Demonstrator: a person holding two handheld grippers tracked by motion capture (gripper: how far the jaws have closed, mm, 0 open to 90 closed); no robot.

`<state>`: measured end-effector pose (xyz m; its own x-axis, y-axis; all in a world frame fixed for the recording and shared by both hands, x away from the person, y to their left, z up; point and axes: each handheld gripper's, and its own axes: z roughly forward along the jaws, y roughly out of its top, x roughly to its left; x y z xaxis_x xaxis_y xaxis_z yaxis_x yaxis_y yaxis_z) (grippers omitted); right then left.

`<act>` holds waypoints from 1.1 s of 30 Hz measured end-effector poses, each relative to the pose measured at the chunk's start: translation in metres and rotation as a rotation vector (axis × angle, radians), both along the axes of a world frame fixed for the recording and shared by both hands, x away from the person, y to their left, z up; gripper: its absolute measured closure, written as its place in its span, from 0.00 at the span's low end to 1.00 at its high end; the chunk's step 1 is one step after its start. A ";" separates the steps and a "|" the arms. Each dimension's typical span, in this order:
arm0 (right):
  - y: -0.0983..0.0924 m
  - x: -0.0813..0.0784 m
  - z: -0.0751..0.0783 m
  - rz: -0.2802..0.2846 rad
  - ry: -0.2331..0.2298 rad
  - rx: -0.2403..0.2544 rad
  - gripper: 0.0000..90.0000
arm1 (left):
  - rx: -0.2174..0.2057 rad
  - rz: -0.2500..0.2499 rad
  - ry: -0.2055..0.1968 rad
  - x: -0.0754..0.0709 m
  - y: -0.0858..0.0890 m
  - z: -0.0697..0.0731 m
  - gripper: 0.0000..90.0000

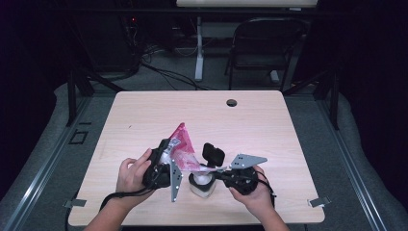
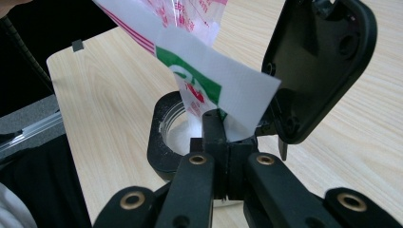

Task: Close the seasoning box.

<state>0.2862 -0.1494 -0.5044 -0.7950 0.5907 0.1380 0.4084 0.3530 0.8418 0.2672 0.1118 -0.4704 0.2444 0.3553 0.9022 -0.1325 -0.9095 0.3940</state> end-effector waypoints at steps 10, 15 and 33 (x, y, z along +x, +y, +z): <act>-0.001 -0.001 0.000 -0.006 0.001 -0.004 1.00 | -0.002 -0.008 -0.003 0.000 -0.002 0.000 0.78; -0.002 -0.001 -0.001 -0.014 -0.001 0.000 1.00 | -0.002 -0.010 0.001 0.001 -0.003 -0.001 0.78; -0.004 -0.002 0.001 -0.016 -0.002 -0.001 1.00 | -0.017 -0.005 0.021 0.002 0.001 -0.004 0.78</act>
